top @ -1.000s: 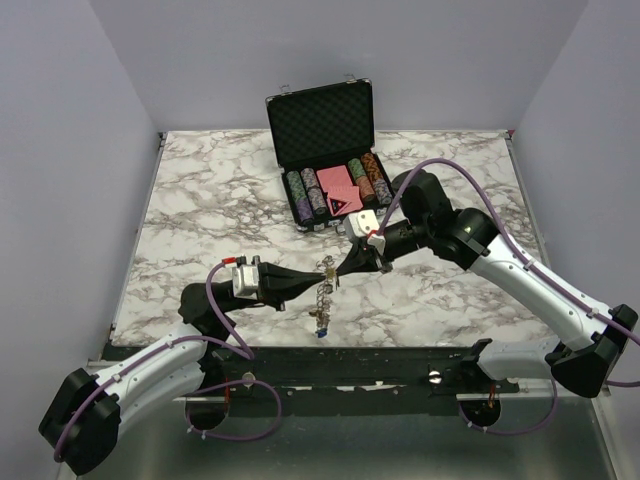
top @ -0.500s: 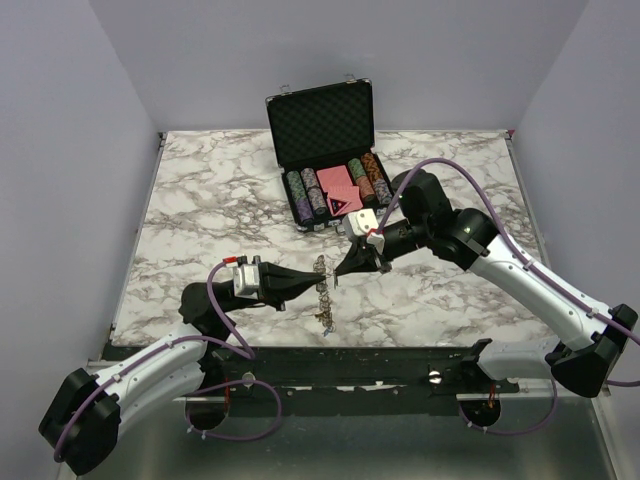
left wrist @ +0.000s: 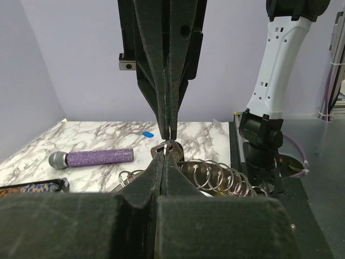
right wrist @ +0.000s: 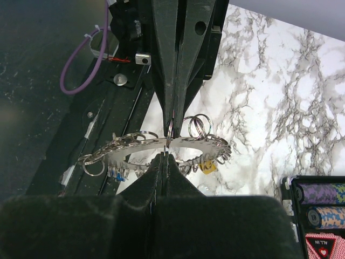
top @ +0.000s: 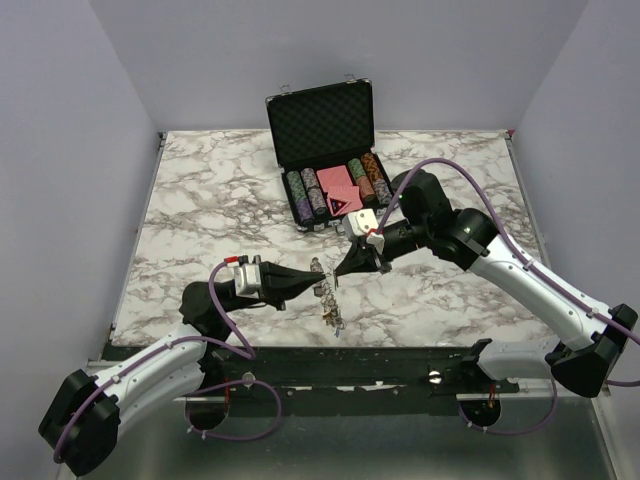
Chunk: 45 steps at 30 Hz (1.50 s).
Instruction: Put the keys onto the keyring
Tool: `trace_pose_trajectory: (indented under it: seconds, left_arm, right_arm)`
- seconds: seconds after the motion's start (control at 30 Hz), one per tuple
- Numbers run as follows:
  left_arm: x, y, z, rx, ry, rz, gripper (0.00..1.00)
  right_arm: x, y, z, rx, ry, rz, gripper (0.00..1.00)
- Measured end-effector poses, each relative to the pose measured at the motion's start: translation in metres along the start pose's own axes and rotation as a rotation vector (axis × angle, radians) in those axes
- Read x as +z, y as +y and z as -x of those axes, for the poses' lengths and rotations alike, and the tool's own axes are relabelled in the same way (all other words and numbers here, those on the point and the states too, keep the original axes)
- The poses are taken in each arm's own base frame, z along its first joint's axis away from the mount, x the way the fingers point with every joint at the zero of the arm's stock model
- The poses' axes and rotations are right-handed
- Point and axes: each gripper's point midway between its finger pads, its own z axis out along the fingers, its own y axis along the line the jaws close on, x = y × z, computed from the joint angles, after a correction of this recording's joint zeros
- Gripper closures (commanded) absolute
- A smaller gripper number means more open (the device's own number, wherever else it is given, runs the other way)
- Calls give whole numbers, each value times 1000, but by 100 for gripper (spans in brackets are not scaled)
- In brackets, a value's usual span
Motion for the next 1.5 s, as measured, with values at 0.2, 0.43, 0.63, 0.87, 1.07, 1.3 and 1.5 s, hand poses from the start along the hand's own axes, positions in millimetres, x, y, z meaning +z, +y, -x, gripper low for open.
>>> trace_pose_trajectory:
  seconds: [0.2, 0.43, 0.63, 0.87, 1.07, 1.3, 1.5]
  left_arm:
    - [0, 1, 0, 2, 0, 4, 100]
    - [0, 1, 0, 2, 0, 4, 100]
    - [0, 1, 0, 2, -1, 4, 100]
    - [0, 1, 1, 4, -3, 3, 100]
    - [0, 1, 1, 3, -3, 3, 100]
    - [0, 1, 1, 4, -4, 3, 100]
    - [0, 1, 1, 5, -4, 3, 100]
  right_arm:
    - [0, 0, 0, 0, 0, 1, 100]
    - [0, 0, 0, 1, 0, 0, 100]
    - [0, -1, -1, 10, 9, -11, 100]
    - [0, -4, -1, 11, 8, -18, 100]
    - [0, -5, 0, 6, 4, -22, 100]
    - [2, -3, 1, 7, 1, -17, 100]
    - [2, -4, 2, 7, 0, -18, 100]
